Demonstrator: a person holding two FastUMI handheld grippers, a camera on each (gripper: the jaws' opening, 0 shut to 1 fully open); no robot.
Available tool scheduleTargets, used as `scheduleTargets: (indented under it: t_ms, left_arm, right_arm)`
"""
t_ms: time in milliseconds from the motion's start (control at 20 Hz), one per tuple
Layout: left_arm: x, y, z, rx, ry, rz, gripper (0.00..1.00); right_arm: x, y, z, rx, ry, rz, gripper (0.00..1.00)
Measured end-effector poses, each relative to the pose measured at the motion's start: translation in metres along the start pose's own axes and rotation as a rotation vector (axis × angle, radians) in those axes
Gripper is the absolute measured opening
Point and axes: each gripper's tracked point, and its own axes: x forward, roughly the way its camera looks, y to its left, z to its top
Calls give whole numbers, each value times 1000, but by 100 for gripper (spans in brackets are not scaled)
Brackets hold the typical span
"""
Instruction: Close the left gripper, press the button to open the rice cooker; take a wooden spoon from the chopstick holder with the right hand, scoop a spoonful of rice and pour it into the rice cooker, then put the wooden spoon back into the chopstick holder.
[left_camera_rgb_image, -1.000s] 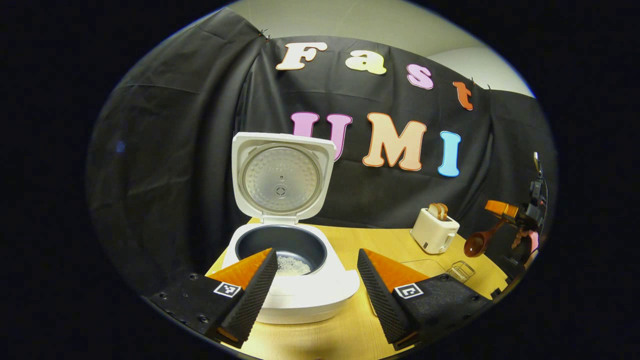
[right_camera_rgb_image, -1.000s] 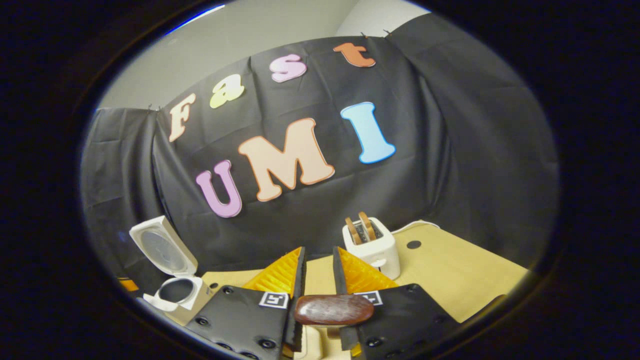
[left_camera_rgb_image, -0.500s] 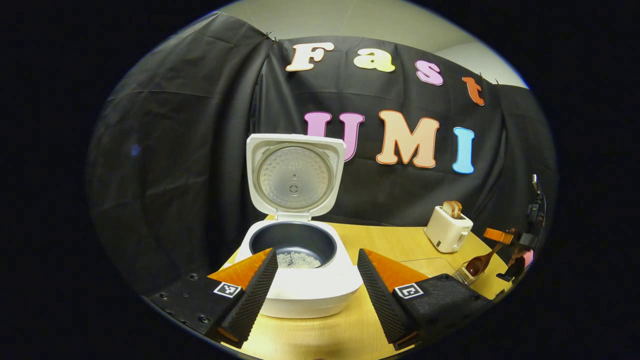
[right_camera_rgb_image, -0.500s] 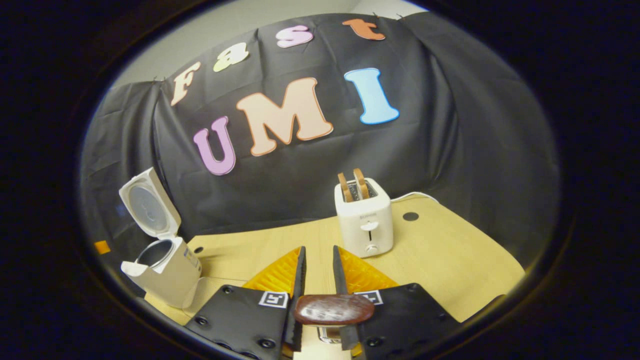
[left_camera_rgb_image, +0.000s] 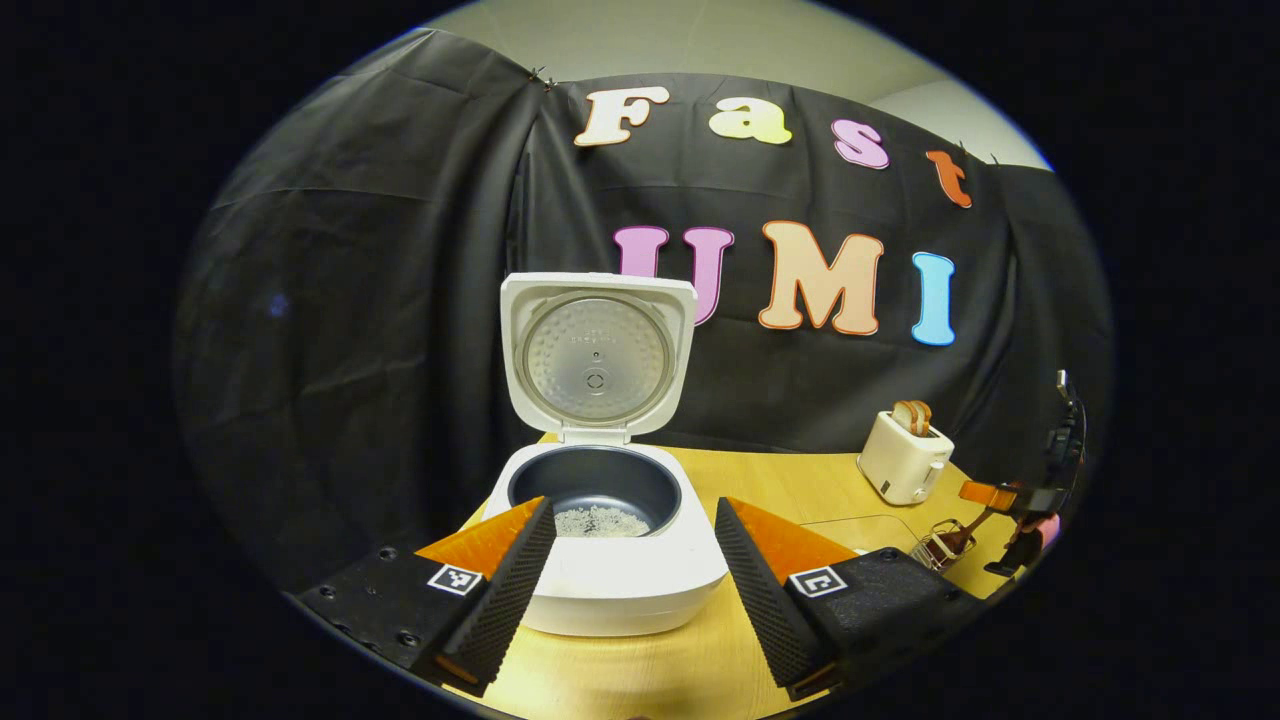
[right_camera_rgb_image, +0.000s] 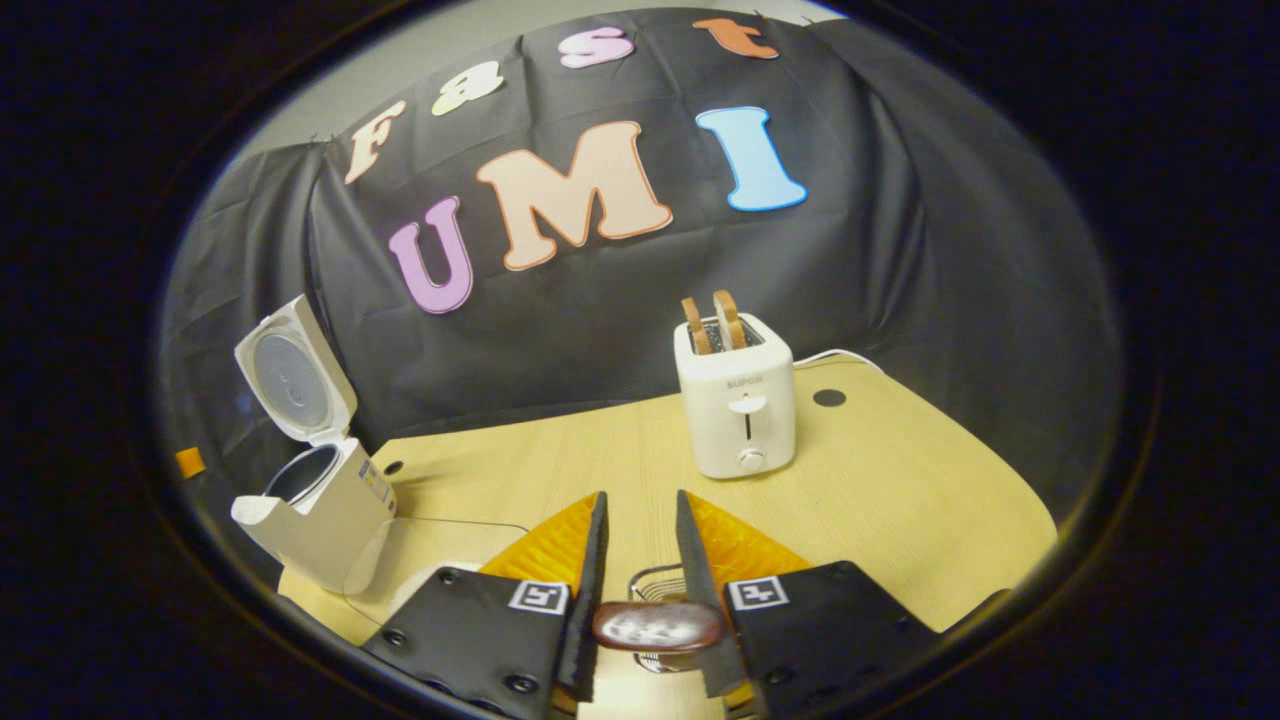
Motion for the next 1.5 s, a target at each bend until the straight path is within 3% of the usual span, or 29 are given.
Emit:
scheduleTargets:
  t_ms: [100,400,700,1000,1500]
  left_arm:
    - [-1,-1,0,-2,0,-5,95]
    - [2,0,3,-28,-10,-25,95]
    - [12,5,18,-69,-29,-44,95]
    - [37,17,60,-73,-69,-42,95]
    - [109,32,182,-43,-209,-37,94]
  right_arm:
    - [-3,-3,4,18,-12,-1,53]
    - [-25,-16,16,5,-54,-63,75]
    - [-72,-34,48,68,-125,-127,100]
    - [-121,-50,60,56,-152,-192,100]
    - [-164,-68,35,99,-149,-315,100]
